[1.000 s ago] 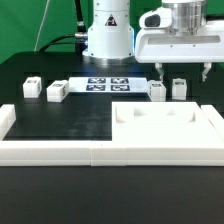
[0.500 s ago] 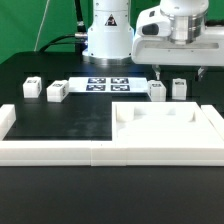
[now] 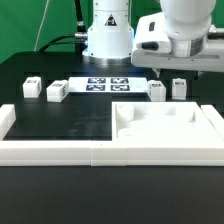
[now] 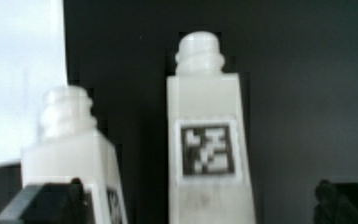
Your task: Assemble one leg
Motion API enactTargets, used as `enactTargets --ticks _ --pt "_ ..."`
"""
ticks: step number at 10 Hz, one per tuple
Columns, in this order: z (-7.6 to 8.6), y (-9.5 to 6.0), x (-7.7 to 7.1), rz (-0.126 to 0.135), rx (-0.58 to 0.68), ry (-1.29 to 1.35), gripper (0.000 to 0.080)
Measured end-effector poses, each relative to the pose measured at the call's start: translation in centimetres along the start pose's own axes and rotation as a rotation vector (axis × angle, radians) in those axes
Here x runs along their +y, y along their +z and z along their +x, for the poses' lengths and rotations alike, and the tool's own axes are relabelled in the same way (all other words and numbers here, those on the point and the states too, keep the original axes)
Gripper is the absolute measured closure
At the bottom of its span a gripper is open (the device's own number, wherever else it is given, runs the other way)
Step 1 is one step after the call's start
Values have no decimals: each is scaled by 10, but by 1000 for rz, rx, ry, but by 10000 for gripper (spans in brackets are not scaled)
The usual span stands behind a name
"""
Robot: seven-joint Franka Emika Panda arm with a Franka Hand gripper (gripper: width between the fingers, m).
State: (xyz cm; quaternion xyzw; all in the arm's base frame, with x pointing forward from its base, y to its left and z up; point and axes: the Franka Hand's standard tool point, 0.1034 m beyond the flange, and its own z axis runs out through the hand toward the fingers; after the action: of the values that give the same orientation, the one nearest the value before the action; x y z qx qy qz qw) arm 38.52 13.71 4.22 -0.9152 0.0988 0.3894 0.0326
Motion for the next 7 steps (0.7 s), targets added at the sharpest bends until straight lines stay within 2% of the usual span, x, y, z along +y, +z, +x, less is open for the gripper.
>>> enactTargets --ticks 2,7 --pt "5 8 -4 -5 -82 -5 151" --pt "7 30 -22 -29 -52 -26 151"
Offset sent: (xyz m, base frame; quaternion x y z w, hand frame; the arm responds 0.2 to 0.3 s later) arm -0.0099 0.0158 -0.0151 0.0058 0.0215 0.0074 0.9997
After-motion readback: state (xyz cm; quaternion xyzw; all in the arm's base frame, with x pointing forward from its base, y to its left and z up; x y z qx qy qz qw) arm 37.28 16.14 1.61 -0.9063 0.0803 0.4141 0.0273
